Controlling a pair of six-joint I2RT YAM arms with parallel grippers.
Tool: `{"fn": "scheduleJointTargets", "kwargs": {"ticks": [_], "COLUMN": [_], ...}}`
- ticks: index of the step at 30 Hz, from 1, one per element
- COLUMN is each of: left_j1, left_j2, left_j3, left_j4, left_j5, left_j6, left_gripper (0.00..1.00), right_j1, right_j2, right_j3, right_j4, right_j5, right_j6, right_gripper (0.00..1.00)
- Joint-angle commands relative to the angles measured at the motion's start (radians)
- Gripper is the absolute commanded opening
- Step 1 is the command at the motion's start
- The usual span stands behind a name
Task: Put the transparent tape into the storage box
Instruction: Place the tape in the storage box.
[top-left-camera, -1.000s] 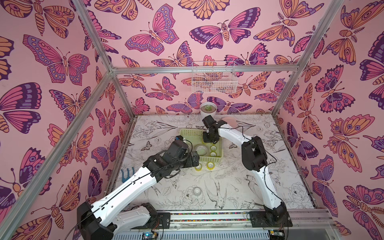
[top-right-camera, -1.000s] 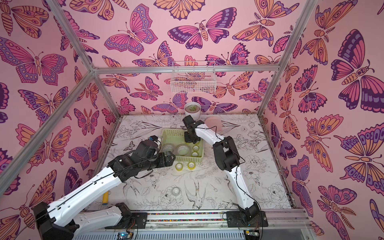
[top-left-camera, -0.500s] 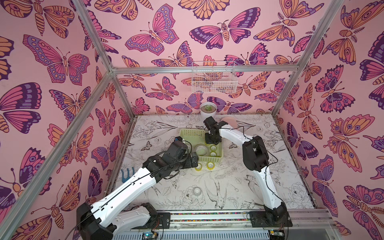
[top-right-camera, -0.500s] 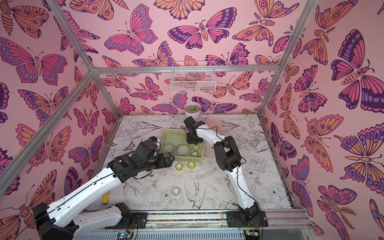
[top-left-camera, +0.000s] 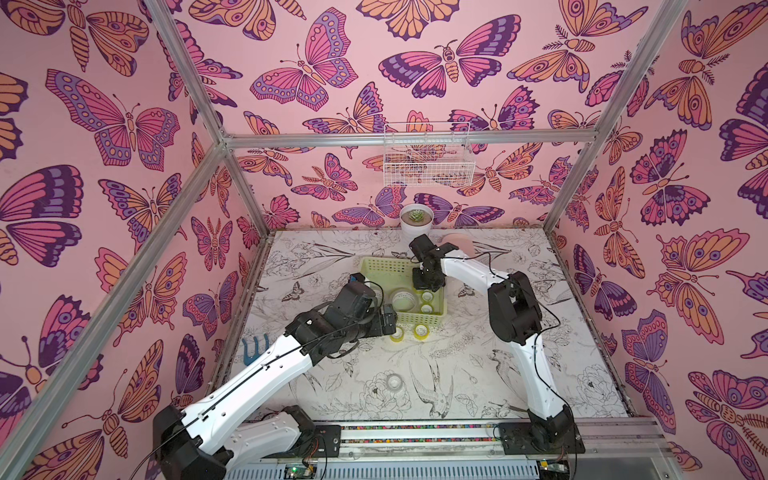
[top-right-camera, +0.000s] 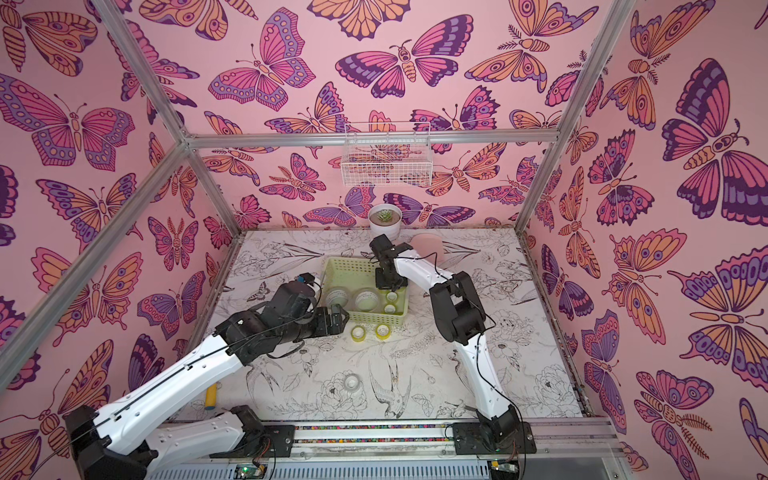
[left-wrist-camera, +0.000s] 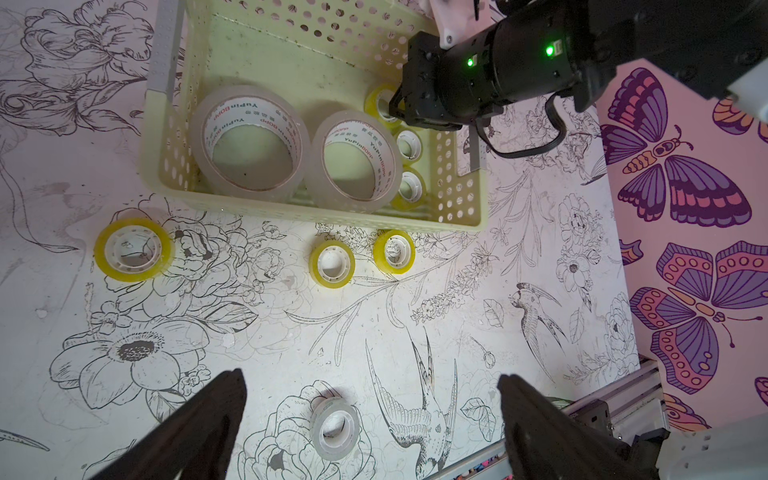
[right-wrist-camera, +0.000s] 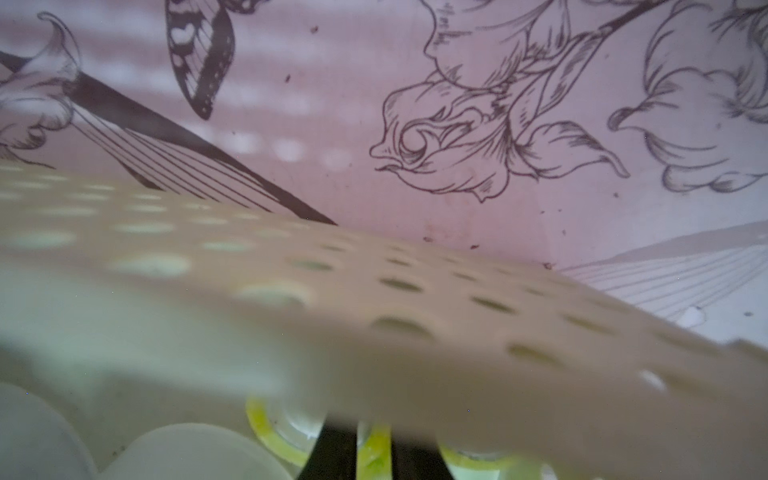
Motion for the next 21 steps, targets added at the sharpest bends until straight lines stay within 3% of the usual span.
{"fn": "scheduleJointTargets", "kwargs": {"ticks": [1,17,19,21], "left_j1": [0.008,0.008,0.008,0.008], "left_j2": [-0.021,-0.028,-0.026,-0.026], "left_j3": [-0.02,-0.023,-0.023,-0.023], "left_j4": [-0.019,-0.018,-0.018,-0.018], "left_j5": [-0.014,-0.023,-0.025,-0.027], "left_j6": [-0.002,0.001,0.0,0.001], "left_gripper": [1.0,1.0,1.0,1.0], "right_j1": [-0.004,-0.003,-0.003,-0.002], "right_j2": [-0.039,-0.139,-0.159,-0.195], "right_j3": [-0.013,-0.027,-0.031,-0.053], "right_j4": [-0.024,-0.024,-0.03,-0.021], "right_j5": [-0.004,-0.008,-0.019,-0.029], "right_j6": [0.024,0.049,0.047,0.046], "right_gripper": [0.21,0.28,0.35,0.53]}}
